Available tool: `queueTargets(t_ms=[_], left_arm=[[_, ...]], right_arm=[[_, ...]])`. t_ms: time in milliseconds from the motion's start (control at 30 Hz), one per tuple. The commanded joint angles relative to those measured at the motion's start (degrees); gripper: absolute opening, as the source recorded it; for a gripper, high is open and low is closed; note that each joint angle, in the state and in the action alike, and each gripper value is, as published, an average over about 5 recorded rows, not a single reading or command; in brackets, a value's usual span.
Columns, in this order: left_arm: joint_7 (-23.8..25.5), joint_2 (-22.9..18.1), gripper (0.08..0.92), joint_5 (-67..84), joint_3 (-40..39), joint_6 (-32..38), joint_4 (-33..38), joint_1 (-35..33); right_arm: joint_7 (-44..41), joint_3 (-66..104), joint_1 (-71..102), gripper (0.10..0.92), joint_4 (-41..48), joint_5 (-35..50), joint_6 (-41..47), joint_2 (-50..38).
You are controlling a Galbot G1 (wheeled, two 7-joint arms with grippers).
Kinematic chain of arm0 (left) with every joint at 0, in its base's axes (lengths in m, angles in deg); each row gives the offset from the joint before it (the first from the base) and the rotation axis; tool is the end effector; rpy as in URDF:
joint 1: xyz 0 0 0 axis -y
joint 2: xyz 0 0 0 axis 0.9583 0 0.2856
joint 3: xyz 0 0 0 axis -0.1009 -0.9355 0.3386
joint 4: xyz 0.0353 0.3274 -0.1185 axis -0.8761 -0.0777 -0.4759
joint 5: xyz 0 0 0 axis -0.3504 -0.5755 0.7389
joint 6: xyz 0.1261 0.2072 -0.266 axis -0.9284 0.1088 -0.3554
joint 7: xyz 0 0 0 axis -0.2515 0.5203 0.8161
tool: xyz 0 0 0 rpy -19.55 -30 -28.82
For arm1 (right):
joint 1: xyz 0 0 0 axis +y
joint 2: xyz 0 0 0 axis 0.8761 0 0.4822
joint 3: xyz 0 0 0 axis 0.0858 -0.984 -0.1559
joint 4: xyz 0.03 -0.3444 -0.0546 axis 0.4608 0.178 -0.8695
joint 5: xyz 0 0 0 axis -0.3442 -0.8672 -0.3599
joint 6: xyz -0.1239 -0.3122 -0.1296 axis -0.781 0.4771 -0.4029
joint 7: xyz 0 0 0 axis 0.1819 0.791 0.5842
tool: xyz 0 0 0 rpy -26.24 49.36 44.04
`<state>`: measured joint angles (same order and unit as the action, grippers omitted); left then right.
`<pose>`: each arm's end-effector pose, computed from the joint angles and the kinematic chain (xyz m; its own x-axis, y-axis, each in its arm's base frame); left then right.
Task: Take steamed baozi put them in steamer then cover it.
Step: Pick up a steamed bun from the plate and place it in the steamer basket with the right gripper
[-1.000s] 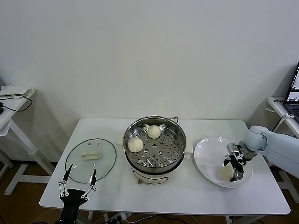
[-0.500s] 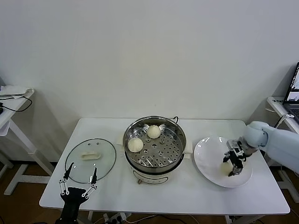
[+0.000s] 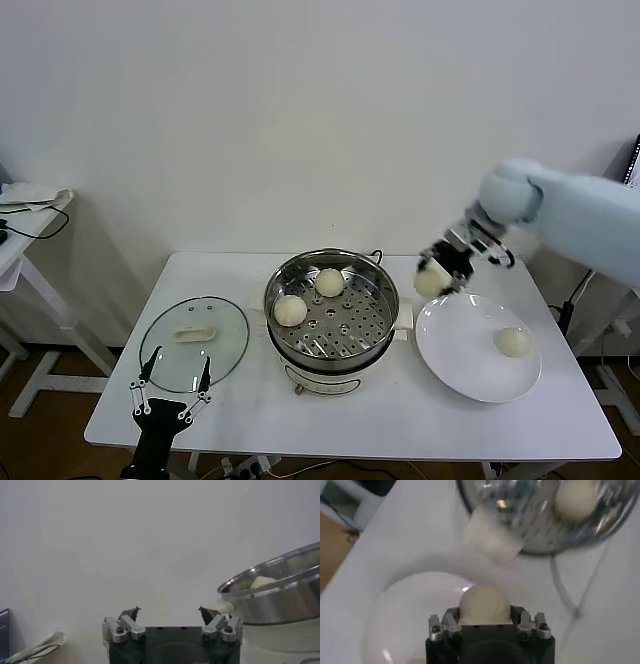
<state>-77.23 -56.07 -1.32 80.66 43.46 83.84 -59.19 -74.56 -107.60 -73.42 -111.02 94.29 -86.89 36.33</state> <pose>0.1178 0.0591 -0.3392 -0.9875 0.0726 -0.1403 0.0070 0.9074 0.4203 0.5325 -0.0262 -0.0003 -0.1652 -0.2133 0.9629 -0.6142 -0.7417 -0.2696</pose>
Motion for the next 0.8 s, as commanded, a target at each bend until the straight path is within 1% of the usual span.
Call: queueTargets(t_ms=[33, 200, 467, 800], left_arm=[[-0.04, 0.22, 0.823, 0.23, 0.03, 0.00, -0.05, 0.09], [-0.08, 0.14, 0.823, 0.38, 0.23, 0.00, 0.02, 0.18], [-0.19, 0.25, 0.823, 0.76, 0.65, 0.18, -0.19, 0.39], [-0.23, 0.27, 0.823, 1.03, 0.65, 0.31, -0.54, 0.87]], right_arm=[[1.36, -1.82, -6.59, 0.662, -8.24, -4.26, -11.86, 11.14], [3.03, -1.70, -2.54, 0.663, -8.43, -10.88, -16.59, 15.08], [5.52, -2.20, 3.23, 0.677, -5.75, -17.80, -22.07, 19.31], [5.58, -2.32, 6.87, 0.687, -4.55, -20.69, -23.27, 21.54]])
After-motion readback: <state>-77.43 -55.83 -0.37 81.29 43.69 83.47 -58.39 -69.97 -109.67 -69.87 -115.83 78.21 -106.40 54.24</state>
